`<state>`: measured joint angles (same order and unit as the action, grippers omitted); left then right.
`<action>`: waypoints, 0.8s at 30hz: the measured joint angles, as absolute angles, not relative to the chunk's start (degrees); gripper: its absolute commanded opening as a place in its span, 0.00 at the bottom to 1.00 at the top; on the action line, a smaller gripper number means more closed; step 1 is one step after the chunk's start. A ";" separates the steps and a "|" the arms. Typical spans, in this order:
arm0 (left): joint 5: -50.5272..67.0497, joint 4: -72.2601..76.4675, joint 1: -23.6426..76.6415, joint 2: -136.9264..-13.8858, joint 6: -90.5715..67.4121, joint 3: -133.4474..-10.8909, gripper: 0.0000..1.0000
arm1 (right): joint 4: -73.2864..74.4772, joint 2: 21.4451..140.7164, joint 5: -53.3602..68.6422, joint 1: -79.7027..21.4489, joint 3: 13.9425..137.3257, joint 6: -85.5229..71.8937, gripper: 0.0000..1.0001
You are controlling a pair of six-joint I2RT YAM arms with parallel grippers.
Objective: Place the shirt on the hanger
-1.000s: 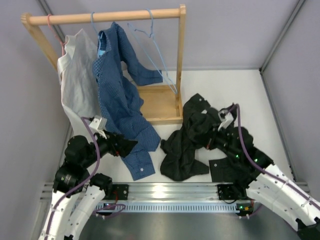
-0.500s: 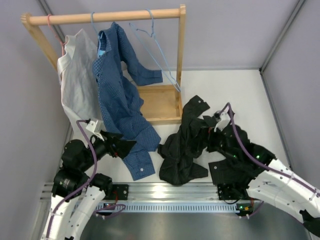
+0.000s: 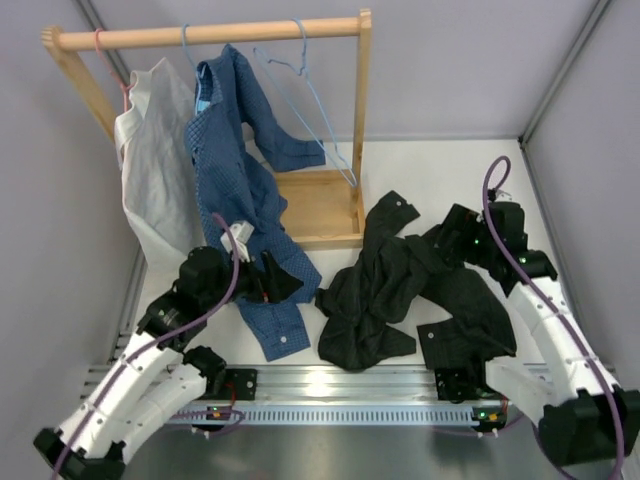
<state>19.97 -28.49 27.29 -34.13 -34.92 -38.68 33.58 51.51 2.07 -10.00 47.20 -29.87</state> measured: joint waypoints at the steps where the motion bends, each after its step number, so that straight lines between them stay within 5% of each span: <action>1: 17.04 -28.12 31.27 -35.16 -35.75 -38.65 0.96 | 33.08 53.76 3.31 -7.29 46.78 -29.54 0.99; 9: -9.78 -21.87 62.76 -53.49 -41.54 -39.22 0.98 | 27.00 67.29 14.28 1.37 44.49 -27.99 0.99; 15: -19.55 -18.31 66.13 -77.69 -43.16 -43.29 0.98 | 18.98 80.62 16.80 1.63 44.53 -27.64 0.96; 17: -20.40 -16.16 66.02 -84.95 -43.03 -45.58 0.81 | 15.84 84.64 17.87 1.63 44.53 -28.12 0.86; 18: -19.88 -14.66 66.00 -88.03 -42.76 -46.59 0.58 | 14.13 86.35 18.55 1.58 44.53 -28.58 0.59; 19: -18.74 -12.58 66.00 -90.65 -42.50 -47.29 0.20 | 12.49 87.77 19.29 1.52 44.71 -28.84 0.40; 20: -17.72 -10.55 66.00 -92.75 -41.91 -47.75 0.00 | 11.03 88.73 19.75 1.37 44.95 -28.95 0.12; 21: -16.38 -8.84 65.98 -93.67 -41.63 -48.07 0.00 | 9.91 89.97 20.38 1.23 45.60 -29.08 0.00; 24: -11.33 -2.61 66.65 -95.29 -39.81 -48.27 0.00 | 8.56 92.42 22.48 0.99 49.45 -29.45 0.00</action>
<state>-11.33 -2.61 66.65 -95.29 -39.81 -48.27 8.56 92.42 22.48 0.99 49.45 -29.45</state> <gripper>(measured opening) 0.048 0.011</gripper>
